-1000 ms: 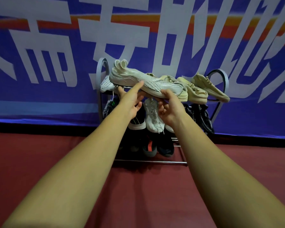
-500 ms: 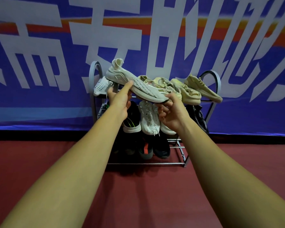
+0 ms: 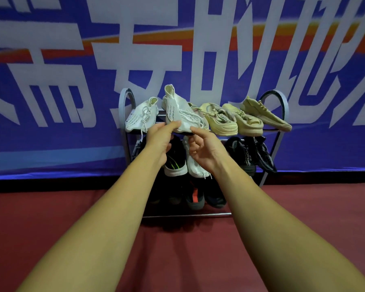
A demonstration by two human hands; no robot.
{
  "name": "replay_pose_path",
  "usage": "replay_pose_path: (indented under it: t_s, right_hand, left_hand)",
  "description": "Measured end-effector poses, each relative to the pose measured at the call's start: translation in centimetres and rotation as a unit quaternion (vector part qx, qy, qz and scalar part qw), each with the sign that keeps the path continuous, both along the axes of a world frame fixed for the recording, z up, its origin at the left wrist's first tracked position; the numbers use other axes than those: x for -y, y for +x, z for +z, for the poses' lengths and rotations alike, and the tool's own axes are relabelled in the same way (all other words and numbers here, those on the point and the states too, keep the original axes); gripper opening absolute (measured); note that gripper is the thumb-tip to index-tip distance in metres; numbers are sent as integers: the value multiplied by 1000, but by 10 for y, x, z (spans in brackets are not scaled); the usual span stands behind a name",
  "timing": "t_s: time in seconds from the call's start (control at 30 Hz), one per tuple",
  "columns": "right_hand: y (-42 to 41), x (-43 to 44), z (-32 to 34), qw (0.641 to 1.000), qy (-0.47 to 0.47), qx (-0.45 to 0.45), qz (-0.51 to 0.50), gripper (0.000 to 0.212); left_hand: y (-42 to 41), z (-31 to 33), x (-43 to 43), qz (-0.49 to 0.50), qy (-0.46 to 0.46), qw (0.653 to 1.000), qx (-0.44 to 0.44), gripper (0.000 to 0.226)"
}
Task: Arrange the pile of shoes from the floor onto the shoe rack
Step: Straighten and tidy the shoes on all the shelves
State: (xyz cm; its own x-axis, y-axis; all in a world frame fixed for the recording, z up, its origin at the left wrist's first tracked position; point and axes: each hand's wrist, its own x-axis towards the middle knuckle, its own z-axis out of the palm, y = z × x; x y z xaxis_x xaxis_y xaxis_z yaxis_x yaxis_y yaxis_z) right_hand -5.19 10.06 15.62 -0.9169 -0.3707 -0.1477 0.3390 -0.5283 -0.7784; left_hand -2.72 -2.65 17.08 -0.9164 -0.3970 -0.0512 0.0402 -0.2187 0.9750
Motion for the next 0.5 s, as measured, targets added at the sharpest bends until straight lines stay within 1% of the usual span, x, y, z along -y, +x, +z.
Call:
replay_pose_path:
  t_s: [0.07,0.1,0.17,0.23,0.3,0.33,0.4,0.5]
  right_hand:
    - [-1,9,-3,1000,6,2,-8,16]
    - [-1,13,-5,1000,14,1,-12,14]
    - [-1,20,-6,999,35,-14,-11,8]
    - [0,29,-6,998,59,-33,-9,14]
    - [1,37,-7,995,88,-45,-15,10]
    - [1,40,-9,992,109,-50,-29,6]
    - [1,45,-12,983,154,-68,-77,8]
    - [0,50,-15,965,190,-100,-148,21]
  left_hand:
    - [4,1,3,-10,2,1000,9,7]
    - [5,1,5,-7,1,1000,7,9]
    - [6,-1,10,17,-3,1000,0,13]
    - [8,-4,15,39,-3,999,-3,15]
    - [9,-7,19,52,-2,999,0,20]
    - [9,-8,22,59,-2,998,3,26]
    - [8,-11,25,74,4,997,1,34]
    - [7,-13,25,89,19,996,-12,29]
